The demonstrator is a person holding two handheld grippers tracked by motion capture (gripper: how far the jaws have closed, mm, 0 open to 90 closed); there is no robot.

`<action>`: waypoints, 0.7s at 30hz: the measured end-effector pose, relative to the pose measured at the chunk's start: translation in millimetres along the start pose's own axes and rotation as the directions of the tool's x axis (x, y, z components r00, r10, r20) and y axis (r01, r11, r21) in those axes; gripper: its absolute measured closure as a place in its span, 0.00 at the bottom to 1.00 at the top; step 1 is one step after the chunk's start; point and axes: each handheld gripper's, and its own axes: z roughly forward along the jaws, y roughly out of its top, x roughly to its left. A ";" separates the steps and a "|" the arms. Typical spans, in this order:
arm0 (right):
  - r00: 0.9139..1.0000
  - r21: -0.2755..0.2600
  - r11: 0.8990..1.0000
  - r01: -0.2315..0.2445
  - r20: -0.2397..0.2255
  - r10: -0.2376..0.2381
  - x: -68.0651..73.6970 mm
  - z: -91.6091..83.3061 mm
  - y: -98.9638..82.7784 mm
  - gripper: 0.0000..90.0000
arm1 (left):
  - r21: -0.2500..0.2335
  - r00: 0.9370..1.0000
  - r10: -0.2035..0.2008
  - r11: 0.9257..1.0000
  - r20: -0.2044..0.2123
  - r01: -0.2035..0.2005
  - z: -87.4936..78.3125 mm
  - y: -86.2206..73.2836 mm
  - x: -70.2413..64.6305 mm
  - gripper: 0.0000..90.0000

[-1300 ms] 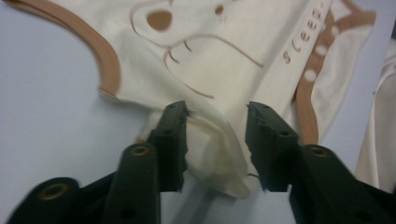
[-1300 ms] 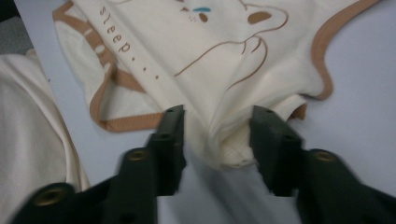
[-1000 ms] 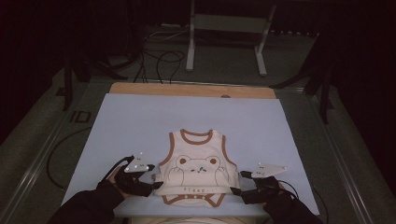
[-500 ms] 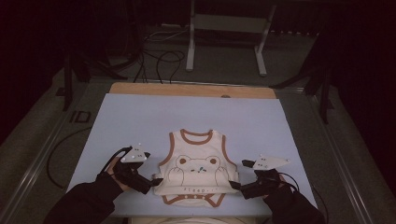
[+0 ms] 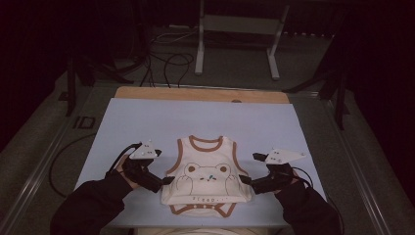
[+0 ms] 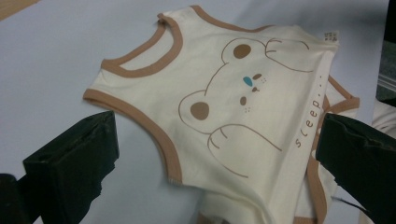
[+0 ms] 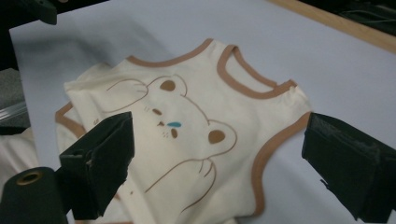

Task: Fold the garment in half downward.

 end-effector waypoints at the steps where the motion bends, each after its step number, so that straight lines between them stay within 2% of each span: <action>1: 1.000 0.001 1.000 0.011 -0.003 -0.011 -1.9 0.9 2.4 0.11 | 0.001 1.000 0.003 1.000 0.003 -0.003 0.6 1.5 0.8 0.00; 5: 1.000 0.001 1.000 0.013 -0.005 -0.013 -7.2 3.7 10.0 0.11 | 0.007 1.000 0.008 1.000 0.009 -0.008 4.1 6.8 3.8 0.00; 17: 0.999 -0.012 0.999 0.030 0.017 -0.030 -23.1 12.7 29.1 0.11 | 0.013 1.000 0.021 1.000 -0.018 -0.020 12.4 20.7 13.8 0.00; 21: 0.999 -0.004 1.000 0.024 0.023 -0.023 -28.0 18.7 31.0 0.11 | 0.018 0.999 0.003 1.000 -0.037 -0.003 16.7 23.9 20.0 0.00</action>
